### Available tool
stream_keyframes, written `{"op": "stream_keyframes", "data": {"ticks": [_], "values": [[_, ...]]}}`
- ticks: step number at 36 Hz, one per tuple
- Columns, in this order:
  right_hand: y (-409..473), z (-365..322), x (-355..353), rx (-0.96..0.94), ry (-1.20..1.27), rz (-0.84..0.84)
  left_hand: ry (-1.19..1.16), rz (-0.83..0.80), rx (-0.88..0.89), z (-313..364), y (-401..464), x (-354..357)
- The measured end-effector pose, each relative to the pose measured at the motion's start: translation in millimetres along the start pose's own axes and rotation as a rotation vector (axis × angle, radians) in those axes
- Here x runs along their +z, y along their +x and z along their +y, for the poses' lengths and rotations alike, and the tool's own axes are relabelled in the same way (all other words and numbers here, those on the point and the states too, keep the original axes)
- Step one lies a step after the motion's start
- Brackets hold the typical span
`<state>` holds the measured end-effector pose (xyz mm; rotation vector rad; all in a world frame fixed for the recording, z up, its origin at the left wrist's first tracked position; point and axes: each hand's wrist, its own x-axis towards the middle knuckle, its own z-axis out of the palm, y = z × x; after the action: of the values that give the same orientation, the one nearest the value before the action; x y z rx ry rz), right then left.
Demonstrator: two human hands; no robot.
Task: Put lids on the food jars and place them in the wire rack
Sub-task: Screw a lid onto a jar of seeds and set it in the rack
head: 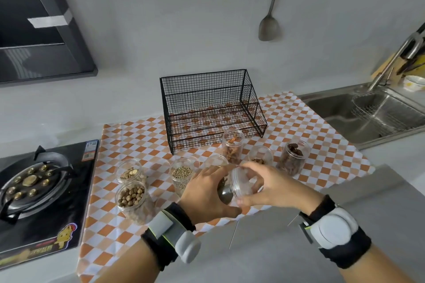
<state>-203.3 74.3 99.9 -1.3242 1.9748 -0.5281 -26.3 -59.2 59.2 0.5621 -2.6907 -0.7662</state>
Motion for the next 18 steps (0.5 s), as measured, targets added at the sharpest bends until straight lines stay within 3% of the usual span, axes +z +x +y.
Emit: {"op": "stream_keyframes", "data": {"ticks": [8, 14, 18], "values": [[-1.3, -4.0, -4.2, -0.018, 0.045, -0.036, 0.029, 0.023, 0.003, -0.5, -1.9, 0.7], [-5.6, -1.1, -4.6, -0.146, 0.129, -0.072, -0.182, -0.200, -0.182, -1.2, 3.1, -10.2], [-8.6, -1.2, -7.0, -0.241, 0.170, -0.156, -0.394, -0.414, -0.208, -2.8, 8.3, -22.8]]}}
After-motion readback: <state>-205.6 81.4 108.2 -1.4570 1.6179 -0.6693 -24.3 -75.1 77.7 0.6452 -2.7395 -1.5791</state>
